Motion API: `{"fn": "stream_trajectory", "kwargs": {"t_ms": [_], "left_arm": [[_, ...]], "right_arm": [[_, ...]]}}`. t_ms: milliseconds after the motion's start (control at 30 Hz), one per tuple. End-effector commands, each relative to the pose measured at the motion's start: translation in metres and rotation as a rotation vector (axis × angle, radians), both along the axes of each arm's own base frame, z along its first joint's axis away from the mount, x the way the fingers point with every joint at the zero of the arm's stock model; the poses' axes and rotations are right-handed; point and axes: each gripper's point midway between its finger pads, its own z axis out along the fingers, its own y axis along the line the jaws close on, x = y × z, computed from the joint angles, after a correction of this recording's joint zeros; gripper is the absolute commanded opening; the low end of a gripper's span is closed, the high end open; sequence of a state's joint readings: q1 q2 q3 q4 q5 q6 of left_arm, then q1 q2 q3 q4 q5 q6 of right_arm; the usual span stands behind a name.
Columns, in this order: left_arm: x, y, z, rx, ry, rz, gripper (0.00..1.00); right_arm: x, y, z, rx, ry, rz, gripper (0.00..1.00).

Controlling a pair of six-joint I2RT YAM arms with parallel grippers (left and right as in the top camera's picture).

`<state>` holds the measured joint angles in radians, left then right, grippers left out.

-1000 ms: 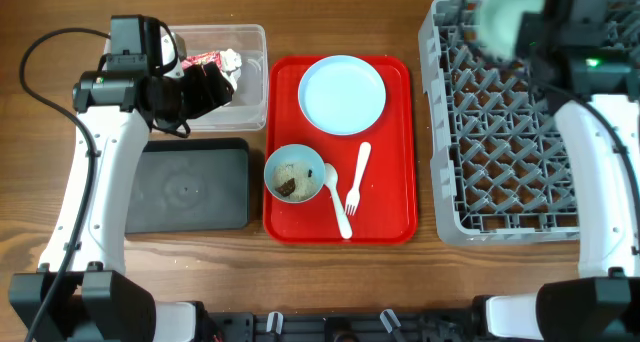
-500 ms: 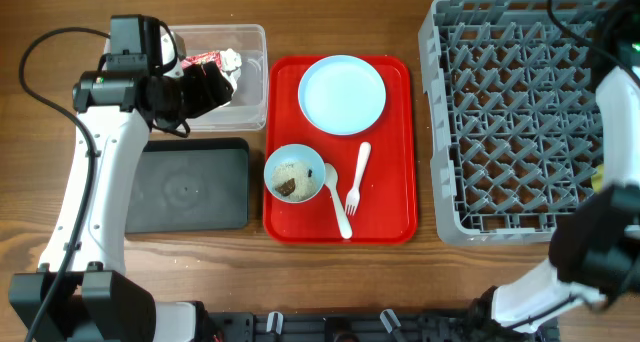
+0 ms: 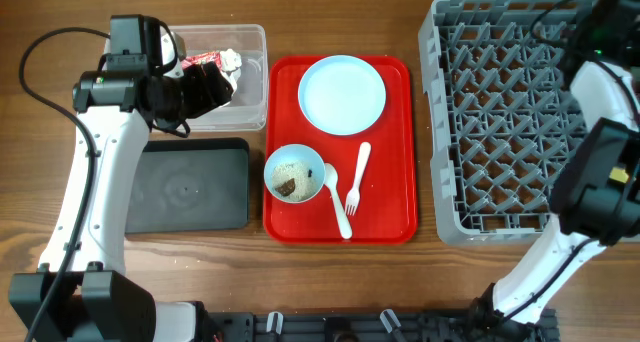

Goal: Sort waste into correct bins and load items into the dishwasher rack
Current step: 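Lift the mint bowl and place it in the rack's far corner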

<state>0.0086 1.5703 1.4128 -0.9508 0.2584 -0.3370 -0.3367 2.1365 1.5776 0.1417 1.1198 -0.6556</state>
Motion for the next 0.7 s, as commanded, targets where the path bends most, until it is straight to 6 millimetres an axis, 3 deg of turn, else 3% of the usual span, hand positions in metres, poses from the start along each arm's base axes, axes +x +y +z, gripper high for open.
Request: {"fn": "stream_trajectory", "kwargs": {"t_ms": [0,100,267,433,533,667], "left_arm": [[0.000,0.001,0.005,0.009,-0.018,-0.011,0.88],[0.000,0.001,0.005,0.009,-0.018,-0.011,0.88],[0.000,0.001,0.005,0.009,-0.018,-0.011,0.88],[0.000,0.001,0.005,0.009,-0.019,-0.011,0.88],[0.000,0.001,0.005,0.009,-0.019,-0.011,0.88],[0.000,0.001,0.005,0.009,-0.019,-0.011,0.87]], "right_arm": [[0.022,0.031,-0.028,0.059,0.020,0.090,0.04],[0.035,0.054,-0.050,0.140,0.052,0.182,0.04],[0.036,0.076,-0.070,0.220,0.032,0.194,0.04],[0.027,0.089,-0.082,0.260,0.095,0.188,0.24],[0.024,0.092,-0.075,0.291,0.044,0.182,0.44],[0.028,0.104,-0.038,0.348,-0.023,0.274,0.56]]}}
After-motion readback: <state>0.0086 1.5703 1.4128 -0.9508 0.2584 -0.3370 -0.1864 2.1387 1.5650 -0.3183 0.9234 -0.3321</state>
